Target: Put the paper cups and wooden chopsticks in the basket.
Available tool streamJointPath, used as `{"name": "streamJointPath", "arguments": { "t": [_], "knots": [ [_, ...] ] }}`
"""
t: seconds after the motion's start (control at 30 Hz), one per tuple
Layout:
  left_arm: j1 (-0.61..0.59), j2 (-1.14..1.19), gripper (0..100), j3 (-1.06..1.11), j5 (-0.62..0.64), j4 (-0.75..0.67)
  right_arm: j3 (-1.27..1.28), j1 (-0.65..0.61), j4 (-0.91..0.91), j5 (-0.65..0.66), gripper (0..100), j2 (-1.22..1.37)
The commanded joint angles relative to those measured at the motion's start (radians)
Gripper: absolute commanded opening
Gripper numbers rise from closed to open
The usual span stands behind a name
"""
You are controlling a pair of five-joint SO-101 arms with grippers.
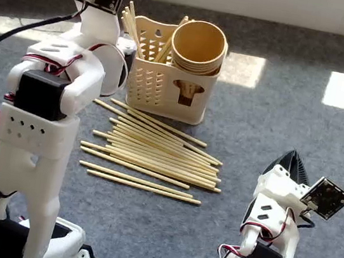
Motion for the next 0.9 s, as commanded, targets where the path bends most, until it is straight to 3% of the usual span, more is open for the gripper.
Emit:
{"name": "streamJointPath", "arguments": {
  "t": [0.0, 0.2, 0.33, 0.5, 0.77, 0.87],
  "knots": [
    [-0.007, -0.013, 1, -0.05, -0.025, 0.066, 0.085, -0.012, -0.027, -0.005, 0.6, -0.007],
    [0.041, -0.042, 0, -0.039, -0.031, 0.186, 0.085, -0.012, -0.027, -0.005, 0.6, -0.007],
    [0.183, -0.154, 0, 0.018, -0.132, 0.221, 0.085, -0.008, -0.027, -0.005, 0.6, -0.007],
    [0.354, -0.268, 0, 0.208, -0.198, 0.218, 0.085, -0.008, -0.027, -0.005, 0.6, -0.007],
    [0.443, -0.268, 1, 0.483, -0.364, 0.212, 0.085, -0.007, -0.027, -0.005, 0.6, -0.007],
    [0.487, -0.268, 9, 0.576, -0.414, 0.212, 0.085, -0.007, -0.027, -0.005, 0.6, -0.007]
  ]
}}
